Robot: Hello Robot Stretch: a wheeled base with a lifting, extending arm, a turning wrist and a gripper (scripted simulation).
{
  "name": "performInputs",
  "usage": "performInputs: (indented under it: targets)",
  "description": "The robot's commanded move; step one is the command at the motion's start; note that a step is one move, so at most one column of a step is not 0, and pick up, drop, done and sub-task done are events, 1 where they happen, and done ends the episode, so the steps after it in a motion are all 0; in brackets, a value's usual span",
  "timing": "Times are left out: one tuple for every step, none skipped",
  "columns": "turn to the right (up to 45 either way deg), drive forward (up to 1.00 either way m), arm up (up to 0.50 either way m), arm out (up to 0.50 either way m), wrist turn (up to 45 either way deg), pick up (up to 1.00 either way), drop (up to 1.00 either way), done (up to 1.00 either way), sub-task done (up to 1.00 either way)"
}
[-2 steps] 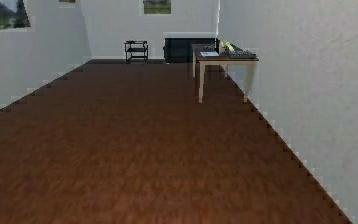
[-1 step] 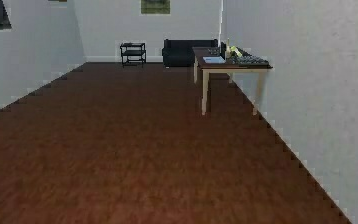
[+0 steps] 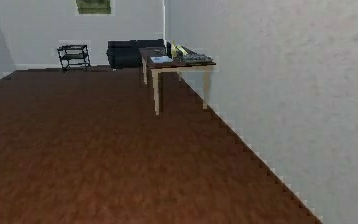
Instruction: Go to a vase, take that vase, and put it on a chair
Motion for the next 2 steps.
performInputs:
  targets:
    - [0.0, 1.0, 0.0, 0.0, 0.0, 0.0, 0.0, 0.0, 0.0]
    - [3.0, 0.0, 0.0, 0.0, 0.0, 0.0, 0.0, 0.0, 0.0]
